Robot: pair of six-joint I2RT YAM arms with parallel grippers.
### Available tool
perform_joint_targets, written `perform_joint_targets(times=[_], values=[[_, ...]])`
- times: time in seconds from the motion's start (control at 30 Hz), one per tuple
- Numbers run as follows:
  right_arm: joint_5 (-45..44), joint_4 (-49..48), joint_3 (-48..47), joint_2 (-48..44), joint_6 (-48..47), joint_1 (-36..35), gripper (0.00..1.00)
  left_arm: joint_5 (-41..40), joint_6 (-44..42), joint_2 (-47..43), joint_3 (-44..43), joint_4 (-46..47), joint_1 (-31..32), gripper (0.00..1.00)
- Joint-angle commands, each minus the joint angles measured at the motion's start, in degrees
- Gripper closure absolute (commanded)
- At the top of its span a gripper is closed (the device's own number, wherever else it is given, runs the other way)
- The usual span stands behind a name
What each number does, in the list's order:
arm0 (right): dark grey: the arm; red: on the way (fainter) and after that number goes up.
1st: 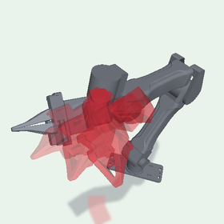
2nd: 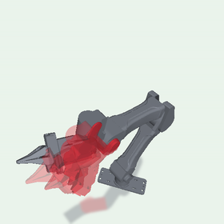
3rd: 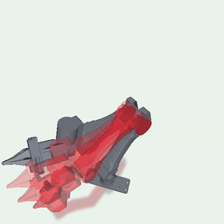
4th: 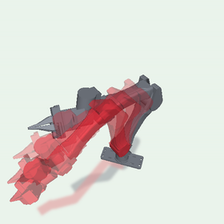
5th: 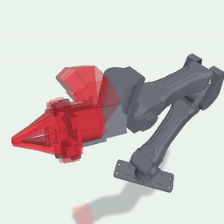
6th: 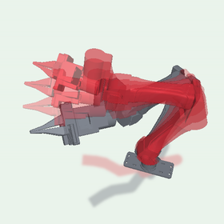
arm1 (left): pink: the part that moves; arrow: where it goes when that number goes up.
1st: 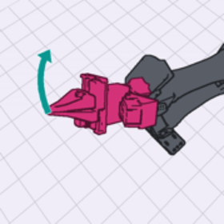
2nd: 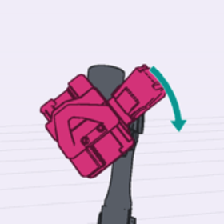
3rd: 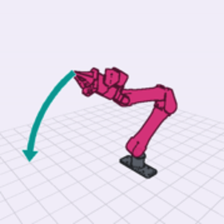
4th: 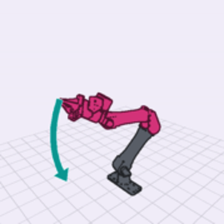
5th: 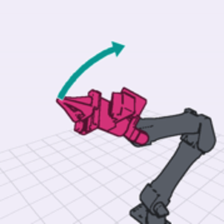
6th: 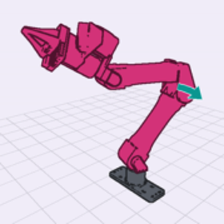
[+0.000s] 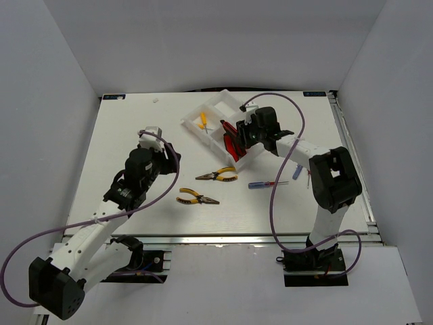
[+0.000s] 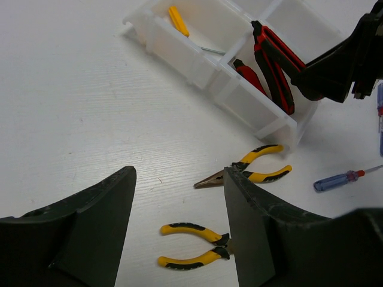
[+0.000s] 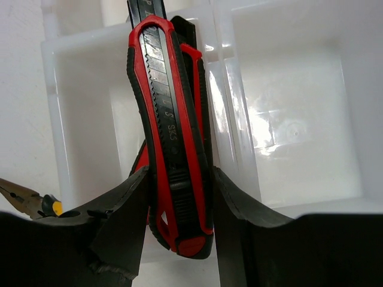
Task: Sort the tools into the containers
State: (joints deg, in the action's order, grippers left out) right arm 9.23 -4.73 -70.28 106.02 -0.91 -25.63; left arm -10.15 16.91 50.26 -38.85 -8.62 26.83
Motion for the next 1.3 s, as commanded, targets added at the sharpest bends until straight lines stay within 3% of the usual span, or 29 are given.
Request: perform_joint_targets(times=[0.0, 0.23, 0.5, 0.73, 0.77, 0.83, 0.93, 1.0, 1.07, 1.17, 1.2, 1.23, 1.27], values=[[1.5, -3.0, -2.8, -0.5, 0.6, 0.1, 0.83, 2.2, -0.1, 0.4, -1.7, 0.4, -0.1, 0.29], [4.5, -1.5, -4.0, 0.3, 4.9, -0.1, 0.79, 2.5, -0.1, 0.4, -1.7, 0.4, -0.1, 0.29], [4.7, -1.2, -3.8, 1.3, 5.0, -0.4, 0.48, 2.9, 0.0, 0.4, -1.7, 0.4, -0.2, 0.29], [5.7, -0.6, -3.9, 0.1, 4.9, -0.5, 0.44, 3.3, 0.0, 0.4, -1.6, 0.5, -0.2, 0.29], [5.7, -0.5, -3.9, -0.2, 4.8, -0.5, 0.37, 3.3, 0.0, 0.5, -1.6, 0.6, -0.1, 0.29], [6.7, 0.1, -3.8, -1.5, 4.4, -0.4, 0.36, 3.6, 0.1, 0.5, -1.5, 0.7, -0.2, 0.29], [10.0, 2.0, -3.7, -5.1, -0.9, -0.2, 0.25, 4.4, 0.1, 1.1, -1.6, 0.8, -0.2, 0.29], [14.6, 3.9, -2.0, -9.8, -8.4, 0.2, 0.11, 5.4, 0.2, 1.7, -1.6, 0.9, -0.1, 0.30], [26.1, 4.5, 2.4, -14.2, -14.1, 2.2, 0.11, 7.2, 0.2, 2.6, -1.7, 1.1, -0.1, 0.33], [39.9, 10.0, 6.0, -21.5, -28.0, 4.2, 0.11, 10.1, 0.4, 4.0, -1.8, 1.6, -0.1, 0.57], [42.1, 18.5, 6.3, -23.3, -32.8, 4.4, 0.11, 12.4, 0.6, 4.5, -1.9, 1.9, -0.2, 0.69], [45.0, 23.8, 6.1, -24.0, -43.1, 5.0, 0.11, 13.5, 0.6, 4.9, -2.0, 2.4, -0.1, 0.90], [46.6, 28.2, 6.3, -24.7, -48.6, 5.3, 0.18, 15.4, 0.7, 5.8, -2.1, 2.7, -0.1, 0.98]])
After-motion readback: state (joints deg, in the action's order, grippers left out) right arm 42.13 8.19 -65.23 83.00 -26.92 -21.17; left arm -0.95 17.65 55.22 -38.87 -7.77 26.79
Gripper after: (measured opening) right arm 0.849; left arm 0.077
